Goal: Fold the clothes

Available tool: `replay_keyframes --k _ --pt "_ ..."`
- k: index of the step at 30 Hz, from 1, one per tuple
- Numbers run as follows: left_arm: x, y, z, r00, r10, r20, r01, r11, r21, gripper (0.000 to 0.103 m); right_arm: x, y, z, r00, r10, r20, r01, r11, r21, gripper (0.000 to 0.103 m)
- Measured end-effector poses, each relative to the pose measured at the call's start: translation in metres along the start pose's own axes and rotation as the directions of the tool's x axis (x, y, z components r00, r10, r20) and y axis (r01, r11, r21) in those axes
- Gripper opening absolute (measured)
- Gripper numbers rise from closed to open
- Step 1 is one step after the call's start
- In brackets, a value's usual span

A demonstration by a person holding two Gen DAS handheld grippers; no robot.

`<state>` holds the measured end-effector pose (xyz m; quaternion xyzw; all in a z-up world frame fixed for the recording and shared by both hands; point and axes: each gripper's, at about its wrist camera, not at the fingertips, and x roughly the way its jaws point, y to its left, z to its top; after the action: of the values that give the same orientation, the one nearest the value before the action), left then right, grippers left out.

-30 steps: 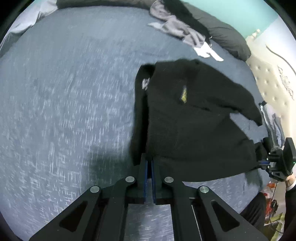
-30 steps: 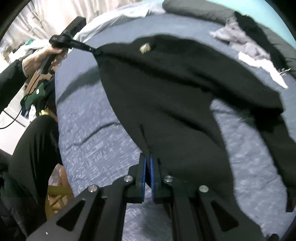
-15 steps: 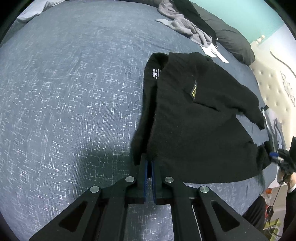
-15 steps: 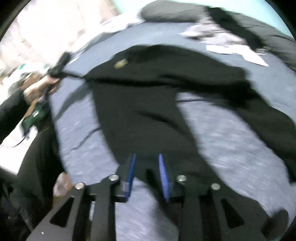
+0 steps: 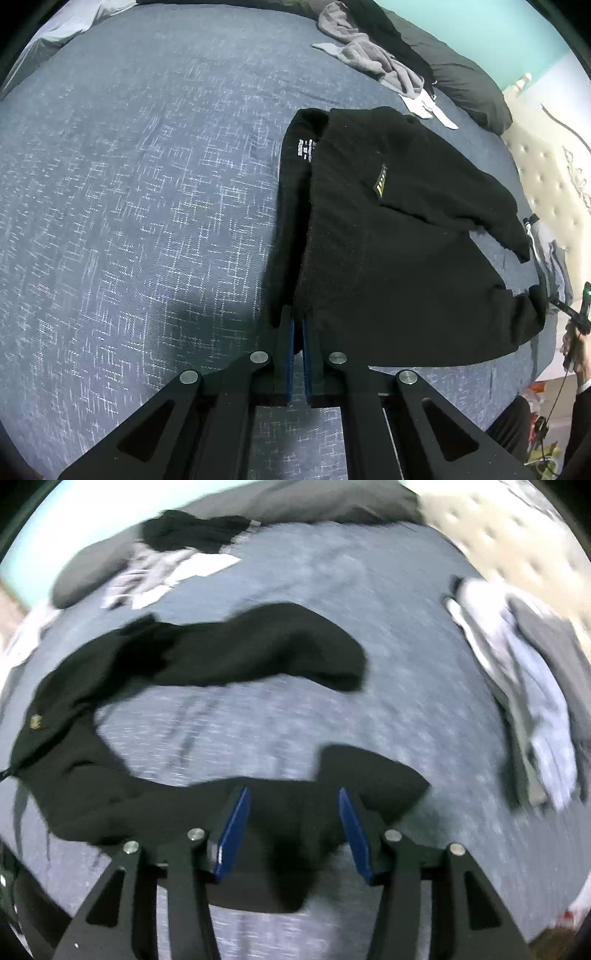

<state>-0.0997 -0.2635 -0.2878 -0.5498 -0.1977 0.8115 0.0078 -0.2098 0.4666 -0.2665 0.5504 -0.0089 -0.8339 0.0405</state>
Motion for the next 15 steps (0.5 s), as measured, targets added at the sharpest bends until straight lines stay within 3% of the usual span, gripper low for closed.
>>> replay_keyframes --k 5,7,8,9,13,15 --pt "0.003 -0.001 -0.002 1.000 0.012 -0.009 -0.012 1.000 -0.009 0.004 0.019 -0.003 -0.010 0.998 -0.059 -0.034 0.059 0.998 0.002 0.052" --pt "0.004 -0.001 -0.003 1.000 0.017 -0.012 -0.017 1.000 -0.012 0.004 0.025 -0.007 -0.013 0.997 -0.060 -0.040 0.061 0.998 0.010 0.036" --pt "0.005 -0.002 -0.003 1.000 0.019 -0.014 -0.019 1.000 -0.013 0.004 0.027 -0.010 -0.014 0.998 -0.049 -0.038 0.049 0.999 0.014 0.020" --pt "0.005 -0.002 -0.003 1.000 0.020 -0.015 -0.020 1.000 -0.012 0.004 0.027 -0.014 -0.015 0.999 -0.038 -0.030 0.039 0.999 0.023 0.014" --pt "0.004 -0.002 -0.004 1.000 0.024 -0.017 -0.025 1.000 -0.011 0.004 0.011 -0.028 -0.019 0.999 -0.003 0.033 0.001 0.997 0.073 0.007" --pt "0.004 -0.003 -0.003 1.000 0.025 -0.017 -0.025 1.000 -0.013 0.004 -0.013 -0.041 -0.021 0.993 0.017 0.118 -0.029 0.994 0.101 0.007"
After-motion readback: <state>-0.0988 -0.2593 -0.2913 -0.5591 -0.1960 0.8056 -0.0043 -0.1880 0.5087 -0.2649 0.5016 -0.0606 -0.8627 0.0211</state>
